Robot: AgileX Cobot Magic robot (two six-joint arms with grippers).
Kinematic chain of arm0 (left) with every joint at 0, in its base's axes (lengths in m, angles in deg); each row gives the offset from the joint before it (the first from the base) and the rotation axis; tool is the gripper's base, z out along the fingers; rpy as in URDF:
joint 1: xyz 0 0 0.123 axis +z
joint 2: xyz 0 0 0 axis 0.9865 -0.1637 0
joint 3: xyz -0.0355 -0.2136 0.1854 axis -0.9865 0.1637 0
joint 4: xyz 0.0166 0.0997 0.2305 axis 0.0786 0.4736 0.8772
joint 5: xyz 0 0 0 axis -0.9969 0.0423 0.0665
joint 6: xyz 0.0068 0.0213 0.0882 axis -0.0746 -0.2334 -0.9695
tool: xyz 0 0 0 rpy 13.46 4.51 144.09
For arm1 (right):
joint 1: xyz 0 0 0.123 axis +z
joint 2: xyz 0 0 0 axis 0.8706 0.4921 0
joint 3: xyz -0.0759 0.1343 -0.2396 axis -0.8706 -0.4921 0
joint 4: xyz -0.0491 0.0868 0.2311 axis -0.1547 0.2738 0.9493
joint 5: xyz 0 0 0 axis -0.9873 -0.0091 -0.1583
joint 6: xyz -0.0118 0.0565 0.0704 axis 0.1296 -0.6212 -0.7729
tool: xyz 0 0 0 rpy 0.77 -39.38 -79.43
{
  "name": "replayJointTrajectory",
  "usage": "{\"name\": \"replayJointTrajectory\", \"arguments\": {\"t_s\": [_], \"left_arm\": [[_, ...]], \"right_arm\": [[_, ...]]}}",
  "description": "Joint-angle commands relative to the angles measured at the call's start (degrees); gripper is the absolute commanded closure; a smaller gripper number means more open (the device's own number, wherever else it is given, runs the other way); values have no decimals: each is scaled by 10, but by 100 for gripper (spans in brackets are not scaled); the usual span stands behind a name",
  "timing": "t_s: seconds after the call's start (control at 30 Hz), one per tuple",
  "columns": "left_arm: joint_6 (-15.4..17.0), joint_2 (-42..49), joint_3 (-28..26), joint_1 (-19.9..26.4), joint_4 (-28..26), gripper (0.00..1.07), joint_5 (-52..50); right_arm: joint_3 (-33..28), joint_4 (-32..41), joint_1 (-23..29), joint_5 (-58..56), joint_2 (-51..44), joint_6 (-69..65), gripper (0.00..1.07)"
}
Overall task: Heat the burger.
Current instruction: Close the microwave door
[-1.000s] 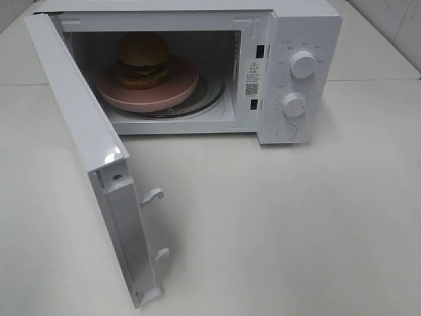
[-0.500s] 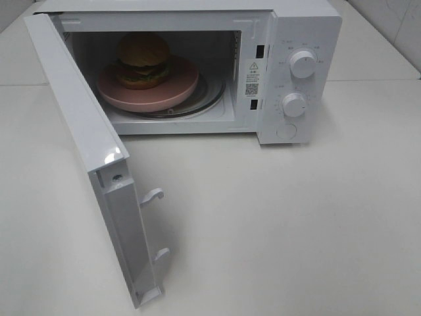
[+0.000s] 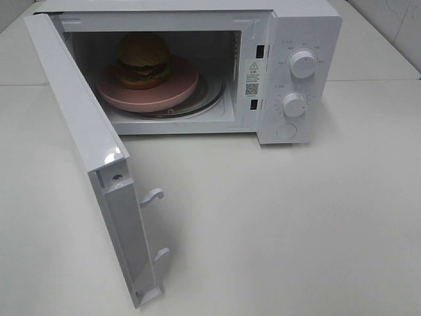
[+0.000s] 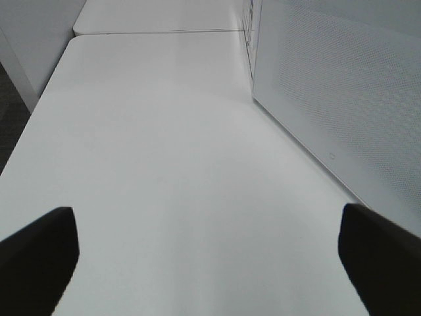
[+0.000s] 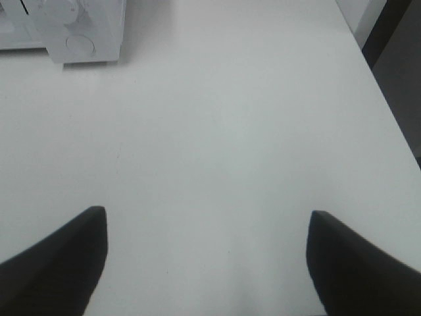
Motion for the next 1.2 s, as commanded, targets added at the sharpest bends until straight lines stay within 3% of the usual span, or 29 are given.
{"name": "replayJointTrajectory", "arguments": {"t_s": [0.03, 0.27, 1.2], "left_arm": [[1, 10, 0, -3, -1, 2, -5], [1, 10, 0, -3, -1, 2, -5], [1, 11, 0, -3, -1, 2, -5]], "right_arm": [[-2, 4, -4, 3, -29, 0, 34], [-2, 4, -4, 3, -91, 1, 34], [-2, 4, -3, 3, -90, 1, 34]]}}
